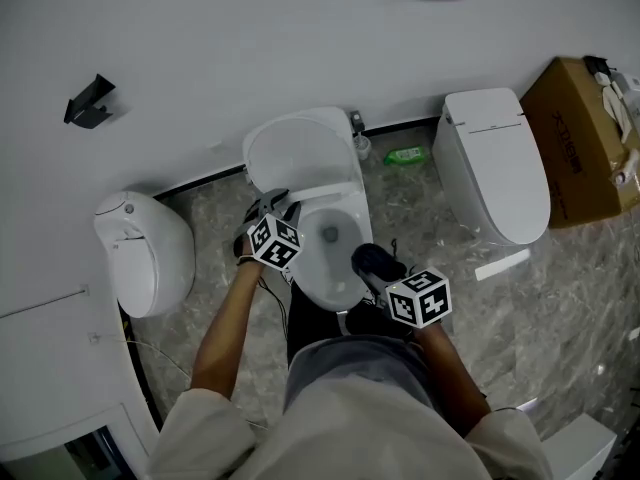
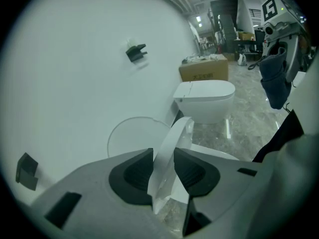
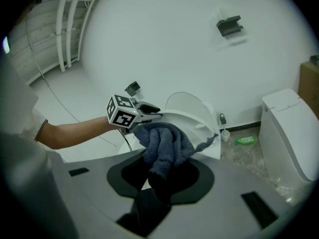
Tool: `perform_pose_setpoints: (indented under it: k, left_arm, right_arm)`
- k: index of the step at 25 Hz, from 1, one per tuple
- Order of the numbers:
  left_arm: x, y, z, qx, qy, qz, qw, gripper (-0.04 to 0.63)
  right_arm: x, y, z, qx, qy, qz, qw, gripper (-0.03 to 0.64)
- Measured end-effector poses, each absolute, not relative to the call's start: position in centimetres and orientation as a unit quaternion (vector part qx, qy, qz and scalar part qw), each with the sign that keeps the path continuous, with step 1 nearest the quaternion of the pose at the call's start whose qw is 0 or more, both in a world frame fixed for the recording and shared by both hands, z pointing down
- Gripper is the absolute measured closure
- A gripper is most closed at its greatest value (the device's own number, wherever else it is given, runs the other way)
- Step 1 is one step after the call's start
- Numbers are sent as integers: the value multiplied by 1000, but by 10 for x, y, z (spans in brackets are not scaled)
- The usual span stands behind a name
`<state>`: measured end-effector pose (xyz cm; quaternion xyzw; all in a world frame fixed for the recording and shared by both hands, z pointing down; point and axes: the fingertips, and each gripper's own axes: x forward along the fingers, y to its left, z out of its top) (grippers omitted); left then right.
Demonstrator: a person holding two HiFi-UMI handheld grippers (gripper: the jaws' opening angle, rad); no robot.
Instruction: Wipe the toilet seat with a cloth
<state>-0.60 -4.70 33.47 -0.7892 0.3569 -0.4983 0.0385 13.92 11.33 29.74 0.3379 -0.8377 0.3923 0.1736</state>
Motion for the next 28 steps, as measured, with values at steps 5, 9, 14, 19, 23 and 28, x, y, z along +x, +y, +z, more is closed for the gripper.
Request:
perform_pose_setpoints:
  k: [5, 9, 14, 19, 23, 28]
  left_arm:
    - [0, -7, 345, -792, 335, -508, 43, 477]
    - [6, 25, 355, -802, 306, -513, 30, 476]
    - [11, 66, 372, -821, 265, -505, 1, 472]
    - [16, 105, 392, -833, 217, -508, -22, 469]
    - [20, 130, 411, -840, 190, -506, -41, 462]
    - [22, 152, 429, -852, 177, -488, -66, 448]
  right_arm:
    - [142, 118, 304, 338, -838, 389, 181, 518]
    - [140, 121, 308, 329, -839, 392, 185, 519]
    - [137, 127, 317, 329, -833, 402, 188, 518]
    - [133, 133, 324, 324, -828, 410, 201, 518]
    - [129, 138, 333, 319, -823, 419, 213, 518]
    - [122, 148, 345, 306, -816, 431, 233, 518]
